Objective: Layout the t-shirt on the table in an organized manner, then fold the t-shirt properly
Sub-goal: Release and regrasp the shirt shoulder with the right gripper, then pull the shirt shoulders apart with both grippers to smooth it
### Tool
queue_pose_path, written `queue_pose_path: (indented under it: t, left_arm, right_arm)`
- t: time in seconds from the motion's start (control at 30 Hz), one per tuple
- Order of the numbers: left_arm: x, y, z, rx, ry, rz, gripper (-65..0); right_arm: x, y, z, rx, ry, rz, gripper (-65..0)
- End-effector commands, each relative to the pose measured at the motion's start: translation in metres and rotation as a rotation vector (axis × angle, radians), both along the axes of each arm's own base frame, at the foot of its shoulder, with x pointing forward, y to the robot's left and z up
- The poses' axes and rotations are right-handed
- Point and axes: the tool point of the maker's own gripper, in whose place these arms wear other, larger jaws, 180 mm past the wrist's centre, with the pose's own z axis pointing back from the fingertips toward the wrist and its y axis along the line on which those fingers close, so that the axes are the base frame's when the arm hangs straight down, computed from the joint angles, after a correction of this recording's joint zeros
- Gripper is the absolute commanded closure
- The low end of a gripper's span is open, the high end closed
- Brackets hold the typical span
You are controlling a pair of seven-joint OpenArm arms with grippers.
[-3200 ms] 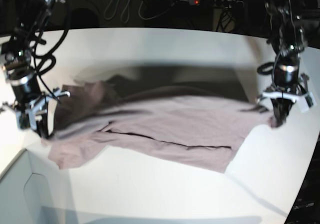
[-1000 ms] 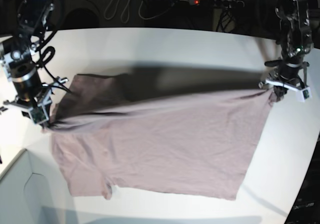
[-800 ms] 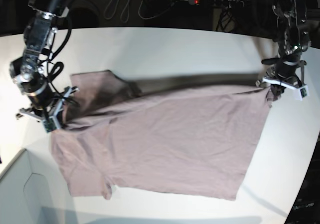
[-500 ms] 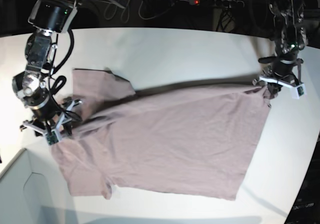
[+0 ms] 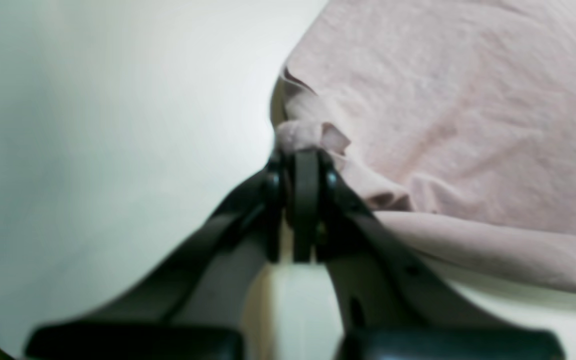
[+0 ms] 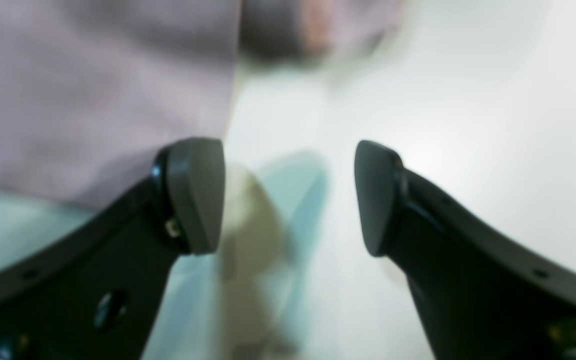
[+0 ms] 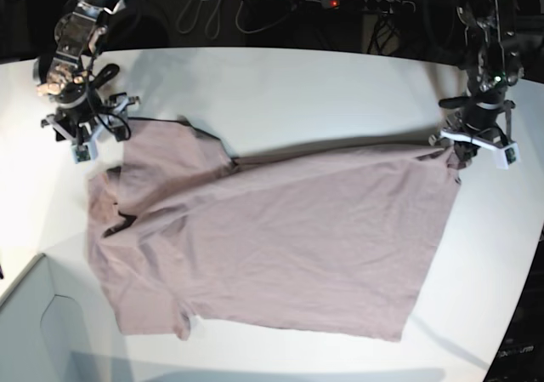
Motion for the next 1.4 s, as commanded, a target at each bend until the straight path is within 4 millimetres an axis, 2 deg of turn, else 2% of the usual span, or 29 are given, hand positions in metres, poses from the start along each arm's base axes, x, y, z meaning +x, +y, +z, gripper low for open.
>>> queue_pose_path:
  t: [0.0, 0.2, 0.33, 0.53, 0.6, 0.7, 0.8, 0.93, 1.3, 1.37]
  left_arm:
    - [0.008, 0.007, 0.013, 0.022, -0.042, 0.001, -0.1]
    - [0.007, 0.006, 0.013, 0.022, -0.042, 0.001, -0.1]
    - [0.007, 0.007, 0.012, 0.022, -0.039, 0.001, -0.1]
    - [0.007, 0.007, 0.013, 0.023, -0.042, 0.001, -0.1]
    - [0.007, 0.007, 0.012, 0.023, -0.041, 0.002, -0.1]
    - [0.007, 0.007, 0.013, 0.023, -0.042, 0.002, -0.1]
    - [0.008, 0.007, 0.013, 0.022, -0.042, 0.002, -0.1]
    - [0.008, 0.007, 0.013, 0.022, -0.044, 0.002, -0.1]
    - [0.009, 0.007, 0.013, 0.022, -0.044, 0.003, -0.1]
    - [0.009, 0.007, 0.013, 0.022, -0.044, 0.003, -0.1]
  right_arm:
    - [0.009, 0.003, 0.009, 0.01, -0.05, -0.006, -41.0]
    - [0.003, 0.031, 0.0, 0.07, -0.041, -0.012, -40.9]
    - [0.011, 0.027, 0.016, 0.042, -0.083, -0.012, -40.9]
    - [0.024, 0.013, 0.053, -0.034, -0.17, -0.013, -40.9]
    - [0.028, 0.021, 0.058, -0.029, -0.185, -0.003, -40.9]
    - [0.024, 0.034, 0.053, -0.015, -0.168, 0.025, -40.8]
    - [0.019, 0.051, 0.034, 0.027, -0.125, 0.054, -40.7]
    - [0.01, 0.06, 0.009, 0.077, -0.063, 0.053, -40.7]
    - [0.003, 0.057, -0.004, 0.086, -0.024, 0.056, -40.4]
    - [-0.002, 0.054, -0.01, 0.083, -0.003, 0.062, -37.3]
